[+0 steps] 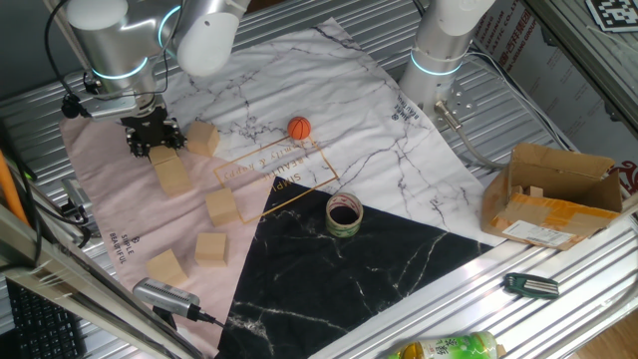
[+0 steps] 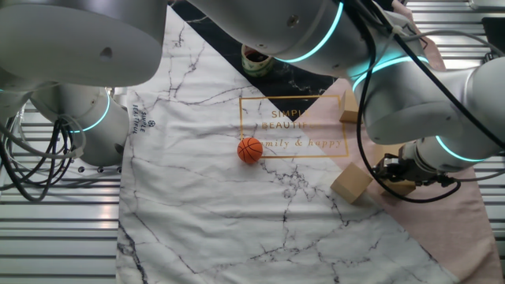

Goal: Stack the blocks into a pyramid shape

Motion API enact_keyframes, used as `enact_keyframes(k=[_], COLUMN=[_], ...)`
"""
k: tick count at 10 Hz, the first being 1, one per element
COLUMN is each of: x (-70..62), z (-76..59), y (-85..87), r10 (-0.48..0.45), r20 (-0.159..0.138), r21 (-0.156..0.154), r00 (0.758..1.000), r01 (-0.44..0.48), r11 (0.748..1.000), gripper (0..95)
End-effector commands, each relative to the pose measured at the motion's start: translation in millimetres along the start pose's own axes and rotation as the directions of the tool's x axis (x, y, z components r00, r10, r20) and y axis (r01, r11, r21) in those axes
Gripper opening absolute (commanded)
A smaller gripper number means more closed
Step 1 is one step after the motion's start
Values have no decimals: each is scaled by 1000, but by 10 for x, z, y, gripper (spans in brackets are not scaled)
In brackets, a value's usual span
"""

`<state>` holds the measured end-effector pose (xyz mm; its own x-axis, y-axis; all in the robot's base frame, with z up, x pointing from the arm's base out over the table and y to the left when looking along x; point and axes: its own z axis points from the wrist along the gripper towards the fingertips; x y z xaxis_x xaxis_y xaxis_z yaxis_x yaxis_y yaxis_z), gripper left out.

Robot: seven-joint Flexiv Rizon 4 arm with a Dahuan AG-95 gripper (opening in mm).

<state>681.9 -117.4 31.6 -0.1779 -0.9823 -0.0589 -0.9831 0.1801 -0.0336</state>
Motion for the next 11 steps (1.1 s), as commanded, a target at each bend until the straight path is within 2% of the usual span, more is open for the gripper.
enact_keyframes(k=[1, 2, 9, 10, 11], x=[-3, -4, -13, -14, -15], z=[2, 3, 12, 13, 14], y=[-6, -7, -13, -14, -15], r10=[1, 0, -10, -11, -11], r20=[0, 0, -2, -2, -3], r21=[1, 1, -1, -1, -5], r00=[1000, 1000, 1000, 1000, 1000], r01=[-1, 0, 10, 11, 11], r11=[1000, 1000, 1000, 1000, 1000], gripper=[190, 380, 380, 570, 570])
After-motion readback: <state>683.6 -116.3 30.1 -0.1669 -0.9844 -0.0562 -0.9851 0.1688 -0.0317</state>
